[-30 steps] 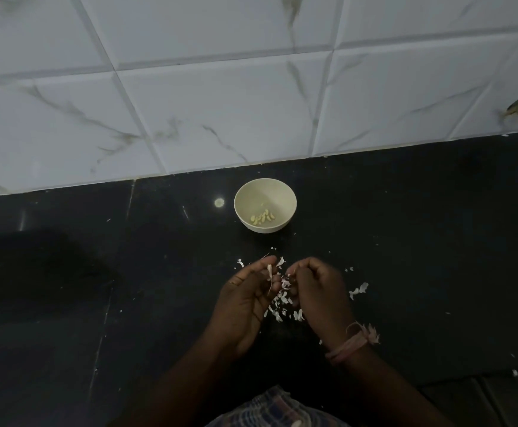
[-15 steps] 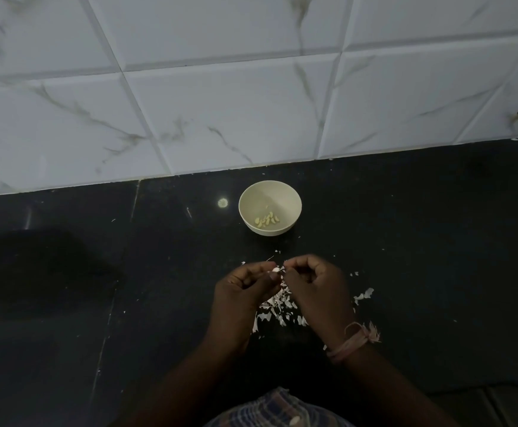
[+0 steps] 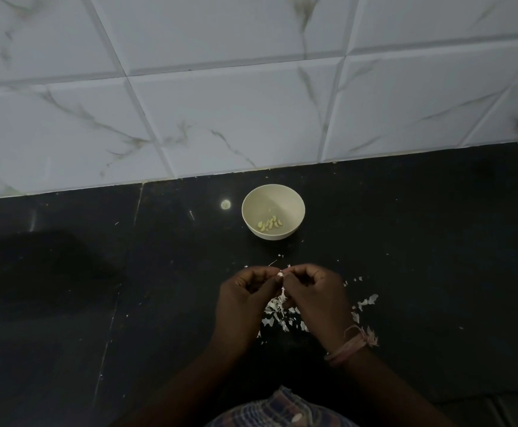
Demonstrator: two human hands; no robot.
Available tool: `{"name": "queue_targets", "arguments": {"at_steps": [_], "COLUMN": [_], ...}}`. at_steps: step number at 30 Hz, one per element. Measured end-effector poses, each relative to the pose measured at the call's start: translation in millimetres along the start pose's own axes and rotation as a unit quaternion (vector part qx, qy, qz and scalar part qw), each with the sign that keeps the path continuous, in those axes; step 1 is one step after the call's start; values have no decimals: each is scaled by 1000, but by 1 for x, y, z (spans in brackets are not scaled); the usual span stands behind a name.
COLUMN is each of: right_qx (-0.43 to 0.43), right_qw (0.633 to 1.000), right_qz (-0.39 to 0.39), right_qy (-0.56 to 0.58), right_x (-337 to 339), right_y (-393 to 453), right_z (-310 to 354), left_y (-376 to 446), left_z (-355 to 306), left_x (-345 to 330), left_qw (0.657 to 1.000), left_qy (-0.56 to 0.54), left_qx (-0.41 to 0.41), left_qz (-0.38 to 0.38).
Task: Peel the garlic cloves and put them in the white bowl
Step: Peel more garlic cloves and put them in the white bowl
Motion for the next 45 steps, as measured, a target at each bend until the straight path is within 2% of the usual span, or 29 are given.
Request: {"name": "queue_targets", "arguments": {"at_steps": [7, 14, 19, 24, 30, 36, 38, 41, 45], "right_qx": [-25, -44, -28, -15, 1, -26, -38, -69, -103], "right_qw": [999, 996, 995, 995, 997, 997, 996, 990, 981], "right_qz": [9, 30, 62, 64, 60, 61, 57, 41, 9], "right_qy": [41, 77, 67, 80, 37, 38, 52, 115, 165], "right_x": [2, 3, 6, 9, 7, 1, 0, -3, -1], "right_y": [2, 5, 5, 5, 5, 6, 5, 5, 5], "right_z": [5, 11, 15, 17, 20, 21, 19, 15, 7], "left_y": [4, 8, 9, 9, 9, 8, 8, 10, 12], "left_z": [-4, -6, -9, -15, -18, -11, -11, -9, -2], "left_x": [1, 4, 7, 8, 5, 4, 4, 0, -3], "left_qw": [997, 995, 990, 988, 988, 985, 991, 996, 964], "left_qy": [53, 70, 98, 103, 96, 98, 64, -86, -256], "left_qx": [-41, -71, -100, -118, -123, -141, -118, -18, 68], "left_qz": [-27, -18, -14, -2, 1, -10, -6, 14, 24]}}
Point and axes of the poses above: each hand's wrist, its own y-axis towards the middle knuckle, its own x-axis out of the back of the hand, z = x × y, the point moved 1 cm from there along y, towards the middle knuckle, and after that the axes turned 12 degrees about y, right-handed, at the moved point
